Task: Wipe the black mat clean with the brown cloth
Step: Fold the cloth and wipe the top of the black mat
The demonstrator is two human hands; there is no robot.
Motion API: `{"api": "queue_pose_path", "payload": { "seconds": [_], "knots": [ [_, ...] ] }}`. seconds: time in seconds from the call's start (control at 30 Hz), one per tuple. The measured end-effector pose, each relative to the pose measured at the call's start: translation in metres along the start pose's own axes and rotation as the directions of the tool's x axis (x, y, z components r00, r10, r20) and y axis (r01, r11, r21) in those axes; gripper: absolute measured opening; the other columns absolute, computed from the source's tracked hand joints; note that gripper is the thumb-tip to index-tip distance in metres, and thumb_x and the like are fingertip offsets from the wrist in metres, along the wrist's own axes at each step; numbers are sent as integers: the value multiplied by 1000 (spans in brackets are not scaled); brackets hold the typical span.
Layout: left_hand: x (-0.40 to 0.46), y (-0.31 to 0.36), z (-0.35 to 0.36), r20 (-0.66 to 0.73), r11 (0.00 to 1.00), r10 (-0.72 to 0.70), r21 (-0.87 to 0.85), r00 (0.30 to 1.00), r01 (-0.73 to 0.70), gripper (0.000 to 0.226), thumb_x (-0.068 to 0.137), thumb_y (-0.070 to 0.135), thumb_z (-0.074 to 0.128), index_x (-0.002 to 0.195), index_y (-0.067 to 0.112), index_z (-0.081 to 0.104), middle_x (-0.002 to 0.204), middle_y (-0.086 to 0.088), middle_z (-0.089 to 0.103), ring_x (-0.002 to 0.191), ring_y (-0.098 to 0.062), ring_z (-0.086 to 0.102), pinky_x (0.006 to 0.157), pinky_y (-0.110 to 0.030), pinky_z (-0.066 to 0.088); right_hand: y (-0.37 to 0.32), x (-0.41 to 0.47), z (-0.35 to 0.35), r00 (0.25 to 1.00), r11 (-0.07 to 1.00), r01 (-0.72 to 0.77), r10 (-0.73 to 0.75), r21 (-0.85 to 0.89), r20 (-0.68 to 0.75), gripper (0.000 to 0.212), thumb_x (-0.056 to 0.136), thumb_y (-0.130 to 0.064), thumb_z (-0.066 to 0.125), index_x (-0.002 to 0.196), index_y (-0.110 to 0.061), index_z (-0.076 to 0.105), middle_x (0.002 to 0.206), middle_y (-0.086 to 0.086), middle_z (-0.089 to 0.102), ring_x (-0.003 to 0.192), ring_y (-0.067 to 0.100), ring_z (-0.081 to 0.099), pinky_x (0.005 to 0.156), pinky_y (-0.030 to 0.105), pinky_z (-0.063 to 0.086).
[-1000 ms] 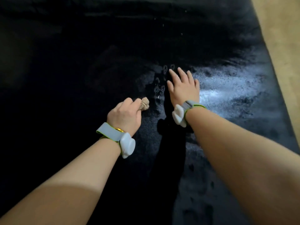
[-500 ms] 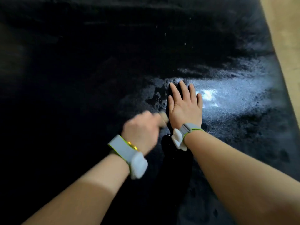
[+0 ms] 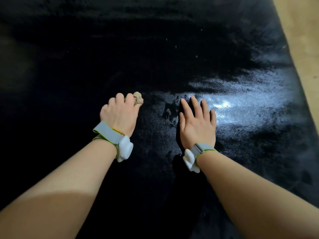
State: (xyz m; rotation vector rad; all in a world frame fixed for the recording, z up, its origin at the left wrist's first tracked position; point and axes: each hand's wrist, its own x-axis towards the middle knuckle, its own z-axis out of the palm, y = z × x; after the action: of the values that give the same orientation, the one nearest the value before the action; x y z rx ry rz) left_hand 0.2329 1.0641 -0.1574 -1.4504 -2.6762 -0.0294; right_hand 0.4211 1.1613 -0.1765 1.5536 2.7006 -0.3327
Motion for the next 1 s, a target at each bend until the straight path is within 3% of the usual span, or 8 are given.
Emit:
{"api": "queue_pose_path", "payload": {
  "seconds": [0.1, 0.33, 0.77, 0.9, 1.0],
  "knots": [
    [-1, 0, 1, -27, 999, -25, -27, 999, 24, 44, 91, 47, 35, 95, 7, 52, 88, -17, 49, 70, -35, 51, 51, -35, 30, 0, 0, 0, 1000, 1000, -1, 1, 3, 1, 48, 101, -47, 15, 149, -43, 15, 159, -11, 11, 148, 19, -1, 119, 45, 2],
    [-3, 6, 6, 0, 991, -94, -92, 996, 94, 33, 91, 39, 49, 99, 7, 54, 87, -18, 49, 70, -37, 53, 49, -33, 31, 0, 0, 0, 1000, 1000, -5, 5, -4, -1, 49, 101, -46, 17, 149, -43, 15, 159, -10, 12, 148, 20, 0, 119, 44, 2],
    [-2, 5, 11, -44, 992, -53, -117, 998, 48, 28, 86, 33, 57, 91, 5, 56, 74, -17, 47, 55, -34, 50, 46, -32, 31, 1, 1, 1, 1000, 1000, -17, 18, 5, -18, 47, 101, -45, 21, 148, -43, 21, 158, -10, 17, 148, 20, 6, 119, 45, 5],
    [-1, 2, 11, -70, 990, -35, -141, 997, 25, 27, 88, 33, 55, 92, 6, 56, 74, -17, 47, 54, -35, 50, 45, -33, 35, -1, 2, 3, 999, 1000, -19, 18, -9, -38, 50, 98, -47, 16, 147, -44, 23, 157, -10, 20, 147, 20, 9, 119, 45, 8],
    [-1, -1, 7, -67, 987, -13, -162, 998, 2, 37, 90, 40, 41, 92, 7, 57, 74, -15, 49, 56, -34, 51, 46, -32, 34, -2, 2, 4, 999, 1000, -23, 22, -11, -45, 51, 97, -48, 15, 147, -44, 24, 157, -10, 22, 147, 20, 11, 119, 45, 8]
  ]
}}
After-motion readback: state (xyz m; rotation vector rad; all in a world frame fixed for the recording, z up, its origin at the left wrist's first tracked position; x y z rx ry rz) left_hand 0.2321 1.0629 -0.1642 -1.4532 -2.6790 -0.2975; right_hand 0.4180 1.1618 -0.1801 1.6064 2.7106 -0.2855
